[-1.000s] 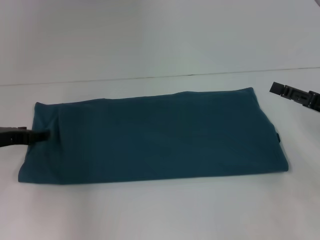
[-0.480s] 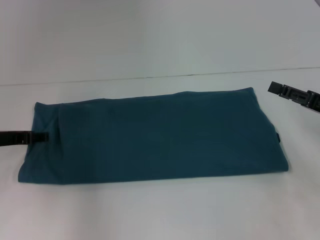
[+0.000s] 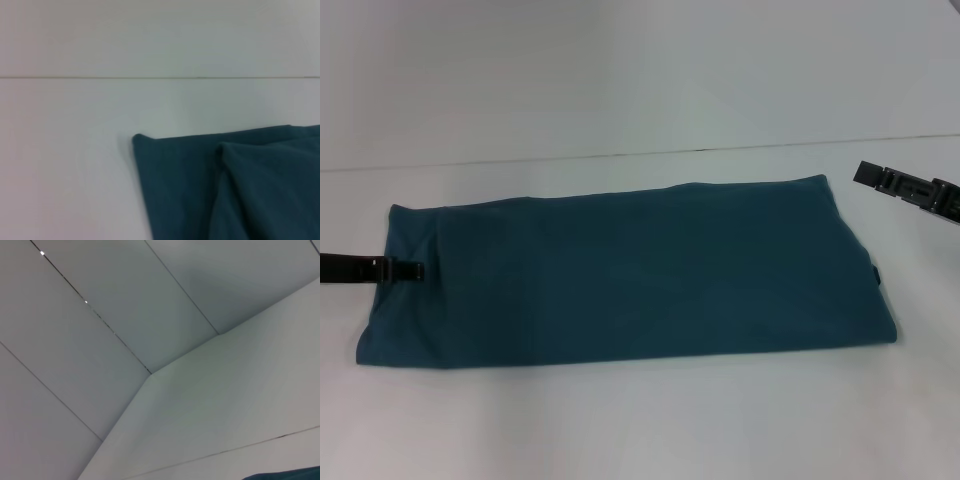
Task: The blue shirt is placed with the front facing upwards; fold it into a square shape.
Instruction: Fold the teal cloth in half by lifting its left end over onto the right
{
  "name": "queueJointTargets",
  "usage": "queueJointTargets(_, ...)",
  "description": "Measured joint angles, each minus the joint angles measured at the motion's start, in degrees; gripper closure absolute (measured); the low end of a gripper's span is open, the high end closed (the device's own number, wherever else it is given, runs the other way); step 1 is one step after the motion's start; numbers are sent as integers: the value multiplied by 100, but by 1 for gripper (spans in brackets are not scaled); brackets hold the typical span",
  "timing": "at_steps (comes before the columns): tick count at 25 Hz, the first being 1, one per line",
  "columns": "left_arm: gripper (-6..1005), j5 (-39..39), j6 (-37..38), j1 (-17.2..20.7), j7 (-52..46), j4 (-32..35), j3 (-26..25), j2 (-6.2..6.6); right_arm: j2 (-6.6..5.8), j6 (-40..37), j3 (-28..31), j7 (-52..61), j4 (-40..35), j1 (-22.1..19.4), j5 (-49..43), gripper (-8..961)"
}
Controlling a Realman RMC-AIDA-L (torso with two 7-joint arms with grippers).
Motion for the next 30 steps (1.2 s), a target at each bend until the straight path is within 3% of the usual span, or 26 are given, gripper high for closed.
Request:
queueJointTargets(9,305,381,-6,-112,-338,-59,0,24,0,0,0,4,0,4,-1,204)
queueJointTargets(30,305,414,122,-201,-392,-261,67,53,9,-3,0,5,0,8,0,203)
